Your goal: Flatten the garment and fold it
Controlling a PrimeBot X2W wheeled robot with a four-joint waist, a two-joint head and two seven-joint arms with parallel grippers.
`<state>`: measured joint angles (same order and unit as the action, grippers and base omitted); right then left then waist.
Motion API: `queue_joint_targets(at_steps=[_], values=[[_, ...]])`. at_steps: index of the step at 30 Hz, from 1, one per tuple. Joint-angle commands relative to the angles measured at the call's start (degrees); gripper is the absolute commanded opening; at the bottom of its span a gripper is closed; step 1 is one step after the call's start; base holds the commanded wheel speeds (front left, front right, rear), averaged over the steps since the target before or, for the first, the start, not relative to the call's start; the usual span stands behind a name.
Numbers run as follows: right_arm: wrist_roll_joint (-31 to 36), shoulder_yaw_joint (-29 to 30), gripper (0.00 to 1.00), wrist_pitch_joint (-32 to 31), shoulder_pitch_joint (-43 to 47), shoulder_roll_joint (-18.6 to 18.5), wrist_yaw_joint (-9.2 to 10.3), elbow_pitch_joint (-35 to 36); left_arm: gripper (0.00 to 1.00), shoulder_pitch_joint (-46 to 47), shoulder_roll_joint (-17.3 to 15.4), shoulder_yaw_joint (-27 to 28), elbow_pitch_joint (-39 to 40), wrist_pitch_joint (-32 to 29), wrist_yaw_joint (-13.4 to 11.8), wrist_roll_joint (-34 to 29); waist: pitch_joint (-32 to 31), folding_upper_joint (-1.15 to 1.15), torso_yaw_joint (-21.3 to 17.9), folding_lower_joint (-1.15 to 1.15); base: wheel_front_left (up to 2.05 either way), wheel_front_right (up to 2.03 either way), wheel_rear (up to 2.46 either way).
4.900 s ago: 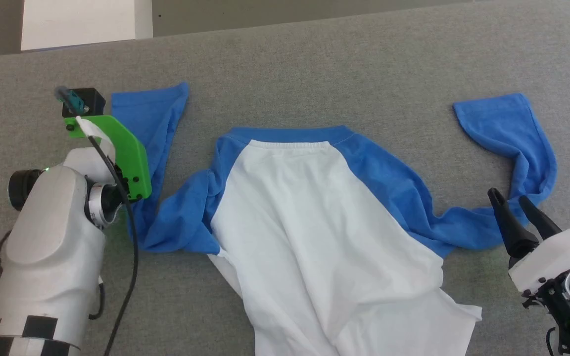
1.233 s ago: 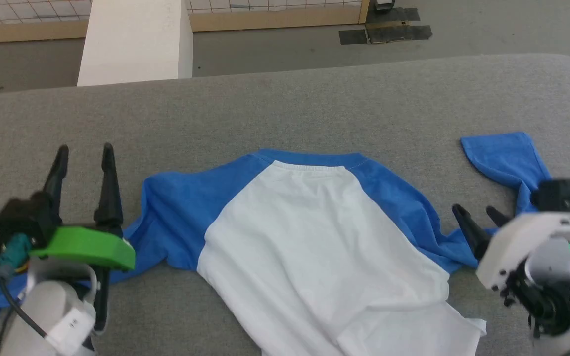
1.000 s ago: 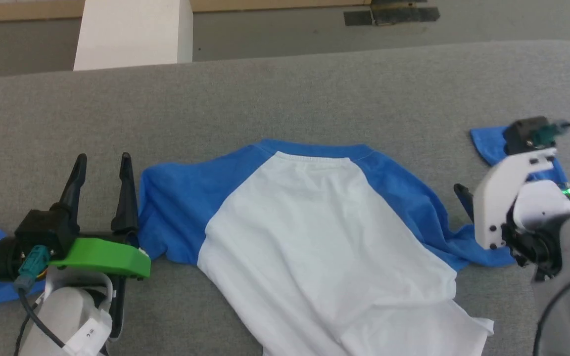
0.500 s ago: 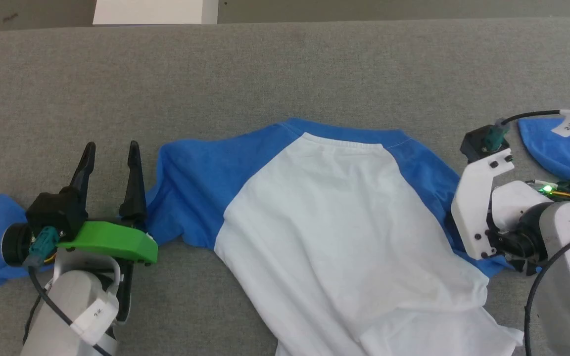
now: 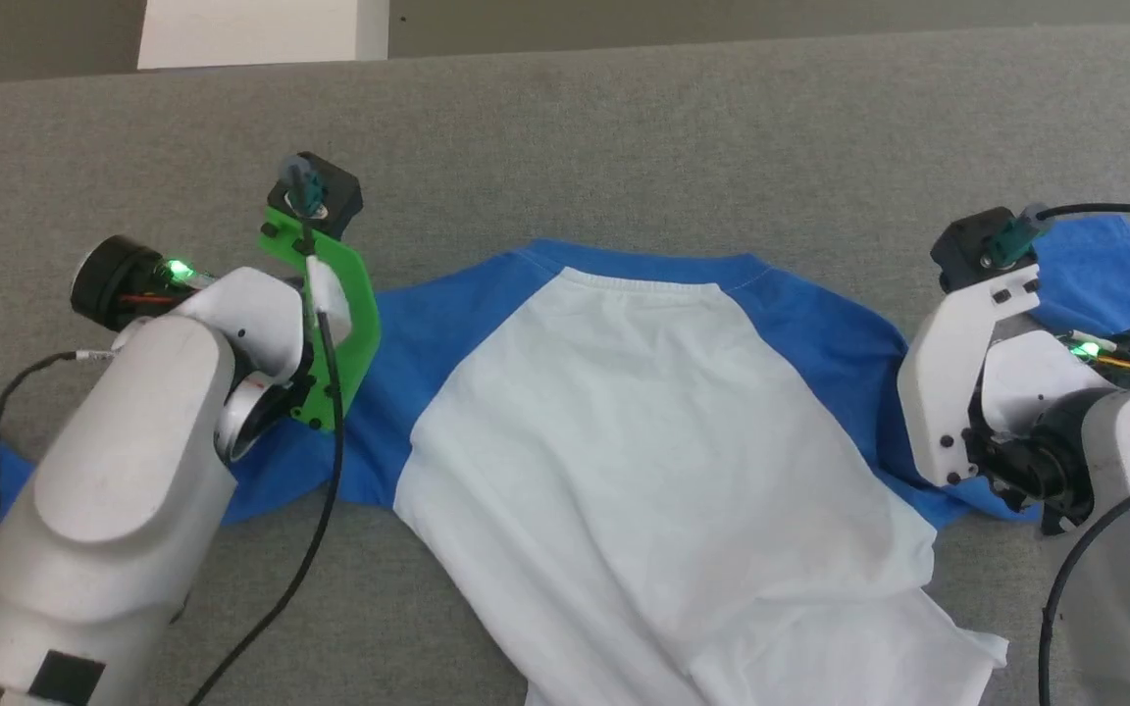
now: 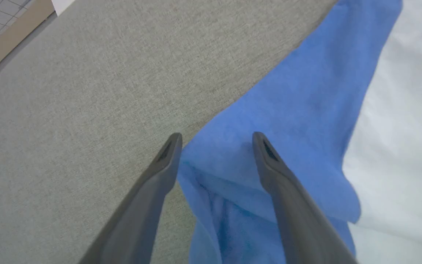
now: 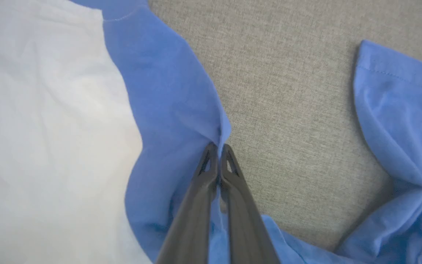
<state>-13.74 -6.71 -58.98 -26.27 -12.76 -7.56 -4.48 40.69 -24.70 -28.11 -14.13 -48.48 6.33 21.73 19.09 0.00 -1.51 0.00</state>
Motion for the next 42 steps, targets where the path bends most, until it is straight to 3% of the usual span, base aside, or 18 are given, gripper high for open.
queue_joint_targets(at_steps=[1,3,8,9,10,15,17,23,33,42], values=[[-0.28,-0.09,0.00,0.07,0.07,0.52,0.08,0.41,1.00,1.02,-0.92,-0.64,-1.55,-2.36,0.21,-0.58,0.63,0.00,-0.46,0.00,0.00,0.00,0.00],[-0.40,-0.12,0.00,0.15,-0.02,0.73,0.08,0.82,1.00,1.62,-1.02,-1.14,-3.87,-6.04,0.22,0.03,1.27,0.00,-0.69,0.00,0.00,0.00,0.00],[-0.38,0.10,0.00,0.54,-0.22,0.76,0.08,1.73,1.00,0.44,0.27,0.32,-7.50,-7.89,-1.09,3.19,2.66,0.00,-1.13,0.00,0.00,0.00,0.00],[-0.41,0.34,0.00,0.82,-0.27,0.85,0.08,1.85,0.47,-0.30,0.83,0.85,-8.28,-8.35,-1.18,4.60,2.82,0.00,-1.17,0.00,0.00,0.00,0.00],[-0.43,0.46,0.00,0.99,-0.27,0.87,0.08,1.86,0.00,-0.87,1.34,1.45,-8.70,-8.42,-1.35,5.79,2.87,0.00,-1.20,0.00,0.00,0.00,0.00],[-0.23,1.66,0.00,3.42,-0.80,0.33,0.08,1.86,0.00,-2.62,2.40,3.54,-8.84,-7.04,-1.21,9.63,2.00,0.00,-0.91,0.00,0.00,0.00,0.00],[0.31,2.66,0.00,7.11,-1.98,0.20,0.08,2.28,0.00,-2.49,2.59,4.62,-8.47,-5.32,-1.40,10.39,1.20,0.00,-0.72,0.00,0.00,0.00,0.00],[-0.82,5.92,0.00,13.40,-7.38,0.55,0.08,1.00,0.00,0.74,3.22,9.69,-6.00,3.94,-2.26,12.03,-3.03,0.00,-0.43,0.00,0.00,0.00,0.00],[-5.37,10.11,0.00,13.20,-20.20,-0.86,0.08,0.29,0.00,10.64,3.28,16.99,-1.58,19.19,-5.91,10.22,-10.41,0.00,0.01,0.00,0.00,0.00,0.00],[-7.25,11.64,0.00,12.78,-28.18,-2.73,0.08,-2.57,0.00,15.97,2.29,19.12,-0.50,25.52,-7.81,7.97,-13.43,0.00,-0.20,0.00,0.00,0.00,0.00]])
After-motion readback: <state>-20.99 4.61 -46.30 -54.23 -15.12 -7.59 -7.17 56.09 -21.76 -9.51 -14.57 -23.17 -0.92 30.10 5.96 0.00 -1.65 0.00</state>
